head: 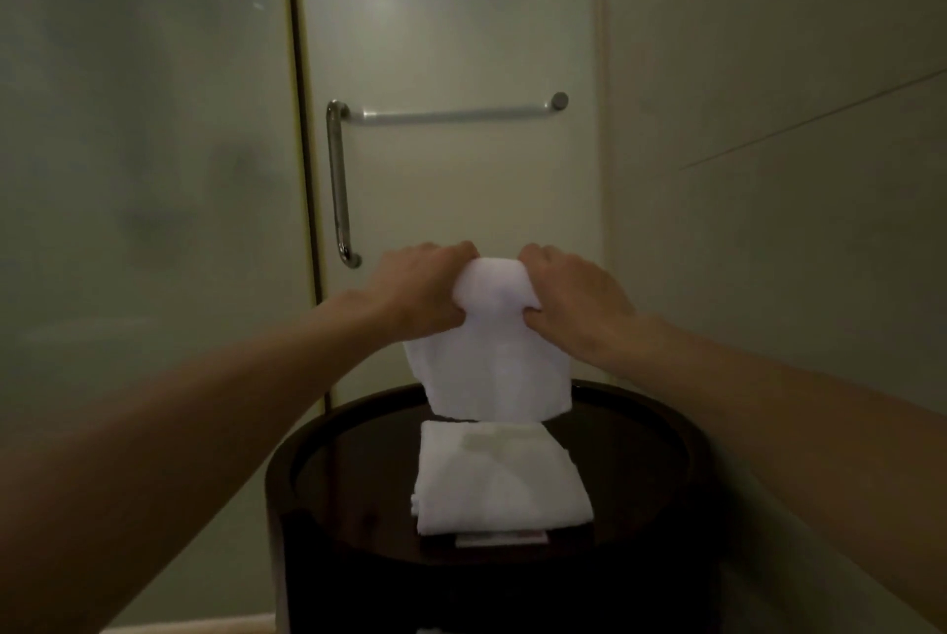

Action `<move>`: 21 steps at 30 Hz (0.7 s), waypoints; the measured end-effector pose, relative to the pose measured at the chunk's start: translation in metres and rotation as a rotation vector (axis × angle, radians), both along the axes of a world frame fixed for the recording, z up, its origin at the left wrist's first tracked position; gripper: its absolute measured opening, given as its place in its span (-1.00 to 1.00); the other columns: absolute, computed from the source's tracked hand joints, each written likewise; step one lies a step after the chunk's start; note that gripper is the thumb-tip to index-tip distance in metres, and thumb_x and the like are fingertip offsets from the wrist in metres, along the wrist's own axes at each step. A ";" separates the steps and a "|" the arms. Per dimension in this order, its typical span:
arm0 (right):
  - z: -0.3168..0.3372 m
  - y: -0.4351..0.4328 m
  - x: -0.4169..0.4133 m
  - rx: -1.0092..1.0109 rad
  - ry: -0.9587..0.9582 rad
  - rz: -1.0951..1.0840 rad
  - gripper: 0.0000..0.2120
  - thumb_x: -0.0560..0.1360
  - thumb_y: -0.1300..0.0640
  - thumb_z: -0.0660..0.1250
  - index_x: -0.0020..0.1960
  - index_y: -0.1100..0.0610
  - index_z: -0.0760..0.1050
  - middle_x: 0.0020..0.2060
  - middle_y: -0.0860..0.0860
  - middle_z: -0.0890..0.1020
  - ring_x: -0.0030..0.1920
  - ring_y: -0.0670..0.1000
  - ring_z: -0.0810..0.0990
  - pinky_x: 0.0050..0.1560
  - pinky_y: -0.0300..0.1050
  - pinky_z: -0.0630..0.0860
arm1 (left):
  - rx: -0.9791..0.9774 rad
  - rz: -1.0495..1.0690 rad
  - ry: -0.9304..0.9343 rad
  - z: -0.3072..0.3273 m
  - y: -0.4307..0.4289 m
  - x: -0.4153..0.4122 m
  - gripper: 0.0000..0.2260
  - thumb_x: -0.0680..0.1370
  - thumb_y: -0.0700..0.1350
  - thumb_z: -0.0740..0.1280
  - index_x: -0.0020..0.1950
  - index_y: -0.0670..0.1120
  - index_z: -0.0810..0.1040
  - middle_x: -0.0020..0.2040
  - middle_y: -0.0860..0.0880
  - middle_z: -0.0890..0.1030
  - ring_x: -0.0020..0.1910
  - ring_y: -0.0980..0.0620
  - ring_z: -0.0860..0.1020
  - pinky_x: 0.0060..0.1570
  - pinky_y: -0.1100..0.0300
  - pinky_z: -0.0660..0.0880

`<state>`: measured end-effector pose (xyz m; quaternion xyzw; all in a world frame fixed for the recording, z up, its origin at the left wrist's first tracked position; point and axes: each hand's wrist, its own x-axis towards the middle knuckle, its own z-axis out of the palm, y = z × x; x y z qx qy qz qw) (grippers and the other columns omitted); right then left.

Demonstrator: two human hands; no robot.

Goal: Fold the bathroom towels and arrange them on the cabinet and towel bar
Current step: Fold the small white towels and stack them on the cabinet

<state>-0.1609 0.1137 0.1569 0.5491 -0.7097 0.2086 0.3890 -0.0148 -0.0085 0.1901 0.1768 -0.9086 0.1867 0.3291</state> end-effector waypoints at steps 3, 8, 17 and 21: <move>-0.010 -0.019 -0.007 0.000 -0.012 -0.002 -0.70 0.49 0.20 0.27 0.20 0.19 0.33 0.00 0.14 0.51 -0.16 0.09 0.43 -0.25 -0.10 0.29 | -0.058 0.039 -0.001 -0.013 -0.018 -0.014 -0.60 0.38 -0.02 0.37 0.18 0.02 0.37 0.04 -0.04 0.59 -0.06 -0.12 0.56 -0.24 0.13 0.35; -0.021 -0.052 -0.026 -0.037 -0.004 -0.056 -0.65 0.49 0.29 0.28 0.25 0.19 0.32 0.07 0.15 0.49 -0.02 0.13 0.47 -0.17 -0.09 0.37 | -0.056 0.064 0.025 -0.029 -0.044 -0.039 -0.62 0.44 -0.10 0.35 0.20 -0.03 0.32 0.05 -0.07 0.54 -0.07 -0.10 0.54 -0.18 0.06 0.44; -0.093 -0.056 -0.038 0.125 0.152 -0.119 -0.59 0.40 0.20 0.39 0.22 0.19 0.41 0.13 0.15 0.54 0.14 0.17 0.49 0.17 -0.02 0.39 | -0.029 -0.003 -0.114 -0.112 -0.052 -0.048 -0.57 0.45 -0.11 0.36 0.27 -0.09 0.31 0.24 -0.10 0.45 0.17 -0.10 0.44 0.09 0.10 0.34; -0.129 -0.022 -0.032 0.088 0.211 0.070 -0.64 0.14 0.23 0.58 -0.10 0.19 0.60 -0.23 0.12 0.65 -0.23 0.15 0.64 -0.20 -0.08 0.58 | -0.002 -0.069 -0.248 -0.149 -0.038 -0.032 -0.51 0.47 0.04 0.34 0.33 -0.08 0.31 0.35 -0.10 0.40 0.33 -0.11 0.34 0.36 -0.02 0.19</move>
